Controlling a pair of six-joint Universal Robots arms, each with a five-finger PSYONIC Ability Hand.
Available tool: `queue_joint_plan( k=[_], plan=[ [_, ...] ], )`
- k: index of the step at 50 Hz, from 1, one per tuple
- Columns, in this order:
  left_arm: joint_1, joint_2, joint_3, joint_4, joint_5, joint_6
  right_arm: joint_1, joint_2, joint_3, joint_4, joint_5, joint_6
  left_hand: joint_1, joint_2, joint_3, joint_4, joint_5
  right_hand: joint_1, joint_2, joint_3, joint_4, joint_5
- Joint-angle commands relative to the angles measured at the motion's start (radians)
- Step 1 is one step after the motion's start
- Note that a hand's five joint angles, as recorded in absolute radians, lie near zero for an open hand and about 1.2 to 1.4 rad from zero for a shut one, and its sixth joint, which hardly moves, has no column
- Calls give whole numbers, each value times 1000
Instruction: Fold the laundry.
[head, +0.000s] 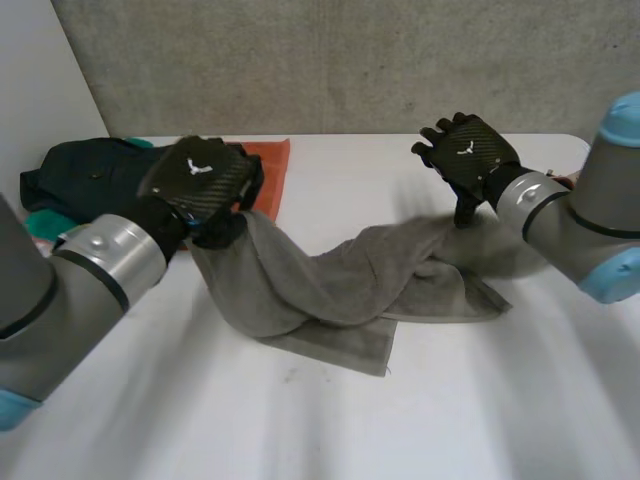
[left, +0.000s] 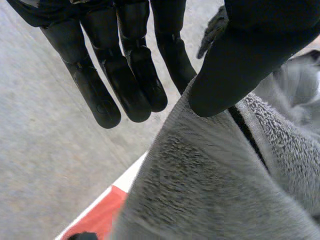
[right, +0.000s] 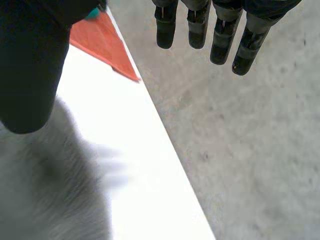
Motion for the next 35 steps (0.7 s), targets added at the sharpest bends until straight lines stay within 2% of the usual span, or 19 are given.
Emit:
queue_joint_plan(
  k=[1, 2, 6, 9, 13, 18, 25, 35],
  plan=[
    [-5, -19, 14, -3, -10, 0, 10, -103, 58, 6, 223, 205, 256, 200, 206, 198, 234, -25, -45, -40, -61, -66],
    [-5, -18, 14, -4, -11, 0, 5, -174, 111, 11, 229, 272, 256, 200, 206, 198, 234, -25, -45, -40, -61, -66],
    [-6, 4, 10, -4, -13, 0, -36, -310, 237, 83, 196, 374, 256, 200, 206, 198, 234, -25, -45, -40, -61, -66],
    [-6, 13, 10, -3, -14, 0, -88, -339, 308, 211, 139, 384, 256, 200, 206, 198, 234, 169, 149, 155, 133, 128],
    [-8, 19, 8, -3, -16, -2, -118, -338, 390, 326, 47, 386, 256, 200, 206, 198, 234, 270, 250, 255, 234, 229],
    [-8, 19, 8, 0, -14, 0, -118, -264, 464, 240, -1, 389, 256, 200, 206, 198, 234, 308, 288, 293, 272, 267],
    [-5, 16, 10, 3, -14, 0, -112, -145, 460, 111, 13, 389, 256, 200, 206, 198, 234, 387, 367, 373, 351, 346],
    [-3, 18, 2, 2, -14, 0, -75, -17, 362, 69, 48, 389, 256, 200, 206, 198, 234, 540, 520, 525, 504, 499]
  ],
)
